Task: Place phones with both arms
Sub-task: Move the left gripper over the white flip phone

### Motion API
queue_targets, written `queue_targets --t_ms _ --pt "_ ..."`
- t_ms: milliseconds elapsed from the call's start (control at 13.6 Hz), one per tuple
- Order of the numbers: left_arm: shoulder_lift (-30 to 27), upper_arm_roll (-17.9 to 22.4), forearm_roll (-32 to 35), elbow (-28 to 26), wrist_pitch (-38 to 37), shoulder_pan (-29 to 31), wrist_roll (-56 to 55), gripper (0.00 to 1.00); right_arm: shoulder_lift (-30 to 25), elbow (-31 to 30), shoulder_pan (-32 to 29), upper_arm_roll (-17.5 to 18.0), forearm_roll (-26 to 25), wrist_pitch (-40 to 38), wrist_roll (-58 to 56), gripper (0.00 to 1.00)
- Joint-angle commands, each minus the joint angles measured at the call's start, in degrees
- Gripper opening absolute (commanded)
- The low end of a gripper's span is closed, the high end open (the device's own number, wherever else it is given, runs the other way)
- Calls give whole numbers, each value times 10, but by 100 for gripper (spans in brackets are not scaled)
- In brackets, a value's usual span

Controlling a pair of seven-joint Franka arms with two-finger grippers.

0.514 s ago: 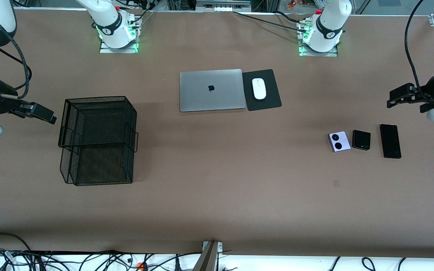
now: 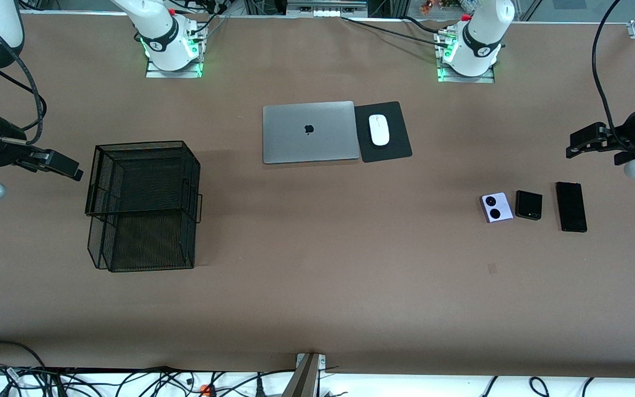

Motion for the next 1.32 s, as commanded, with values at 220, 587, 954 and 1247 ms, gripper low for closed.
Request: queue_targets --t_ms 220,587,954,1247 --pt "7 -2 14 -3 -7 2 -1 100 -9 -3 -1 2 7 -8 0 100" --pt "49 -2 35 -63 68 3 8 100 -10 -4 -1 2 7 -9 0 100" --pt "122 -3 34 -108 182 9 8 100 -11 -3 -1 1 7 -25 3 100" --pt "145 -3 29 -179 313 9 9 100 -10 -3 -1 1 7 -25 2 100"
